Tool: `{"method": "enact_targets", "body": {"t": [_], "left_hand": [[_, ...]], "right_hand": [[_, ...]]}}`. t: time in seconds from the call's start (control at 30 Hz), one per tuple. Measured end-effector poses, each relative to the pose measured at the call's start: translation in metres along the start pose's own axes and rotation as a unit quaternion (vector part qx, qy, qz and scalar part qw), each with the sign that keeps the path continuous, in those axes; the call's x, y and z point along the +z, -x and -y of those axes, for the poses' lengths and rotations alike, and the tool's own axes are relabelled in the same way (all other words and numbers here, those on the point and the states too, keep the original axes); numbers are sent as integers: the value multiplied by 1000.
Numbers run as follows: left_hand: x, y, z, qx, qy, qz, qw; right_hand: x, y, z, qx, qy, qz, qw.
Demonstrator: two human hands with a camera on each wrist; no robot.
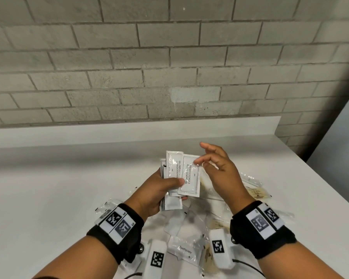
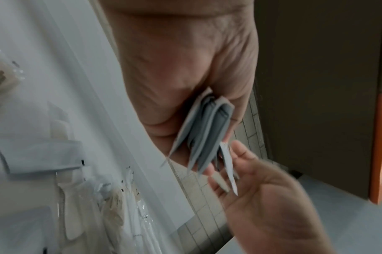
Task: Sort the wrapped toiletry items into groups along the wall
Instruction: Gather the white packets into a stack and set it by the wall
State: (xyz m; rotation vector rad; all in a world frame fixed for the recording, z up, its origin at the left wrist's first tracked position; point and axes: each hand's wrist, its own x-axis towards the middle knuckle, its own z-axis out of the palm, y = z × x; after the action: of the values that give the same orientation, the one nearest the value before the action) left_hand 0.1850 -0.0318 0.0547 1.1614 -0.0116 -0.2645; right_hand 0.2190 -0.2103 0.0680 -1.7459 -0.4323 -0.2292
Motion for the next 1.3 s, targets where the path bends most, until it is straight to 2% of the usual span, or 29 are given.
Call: {"method": "enact_targets", "body": {"t": [0.03, 0.1, 0.17, 0.23, 0.3, 0.37, 0.47, 0.53, 0.67, 0.73, 0.8, 0.83, 0.9, 0.97, 1.0, 1.07, 1.13, 1.2, 1.23, 1.3], "left_hand": [[0, 0, 0, -3, -13, 0, 1000], [2, 1, -1, -9, -20, 8, 1000], [4, 3, -1, -9, -7, 18, 1000], [5, 2, 1, -6, 8, 16, 1000], [3, 2, 5, -10, 28, 9, 1000], [2, 3, 7, -11, 36, -1, 999], [1, 2, 8, -2, 39, -7, 999], [3, 0, 8, 4, 38, -13, 999], [4, -1, 10, 3, 21, -26, 999], [2, 0, 11, -6, 15, -38, 999], [-1, -1, 12, -19, 4, -59, 998], [-2, -1, 12, -21, -4, -71, 997], [-4, -3, 12, -11, -21, -92, 996], [-3, -4, 11, 2, -39, -94, 995], [-2, -5, 12, 1, -50, -81, 995], [2, -4, 13, -10, -60, -53, 997], [1, -4, 15, -24, -40, -46, 998], [-4, -2, 16, -25, -21, -54, 998], [-6, -1, 15, -22, -20, -58, 998], [-11, -1, 14, -11, -30, -69, 997]], "right_hand": [[-4, -1, 7, -24, 32, 3, 999], [-10, -4, 22, -37, 92, 80, 992], [-9, -10, 30, 21, 119, 180, 976], [-8, -15, 29, 80, 102, 212, 969], [-10, -18, 23, 130, 32, 167, 977], [-13, -18, 15, 155, -54, 89, 982], [-11, -13, 8, 196, -176, -34, 964], [-2, -6, 2, 227, -196, -22, 954], [9, 7, -3, 205, -53, 82, 974], [8, 5, -2, 202, -23, 82, 976], [3, 1, -4, 214, 13, 50, 976], [0, -2, -5, 226, 4, 36, 973], [-7, -4, -6, 265, -156, 49, 950], [-9, -3, -3, 301, -334, 84, 890], [-5, -1, -3, 302, -345, 104, 883], [7, 2, -4, 291, -272, 110, 911], [13, -2, -10, 289, -207, 42, 934], [2, -13, -15, 296, -208, -39, 931], [-8, -18, -17, 297, -225, -58, 926], [-23, -22, -16, 302, -268, -23, 915]]}}
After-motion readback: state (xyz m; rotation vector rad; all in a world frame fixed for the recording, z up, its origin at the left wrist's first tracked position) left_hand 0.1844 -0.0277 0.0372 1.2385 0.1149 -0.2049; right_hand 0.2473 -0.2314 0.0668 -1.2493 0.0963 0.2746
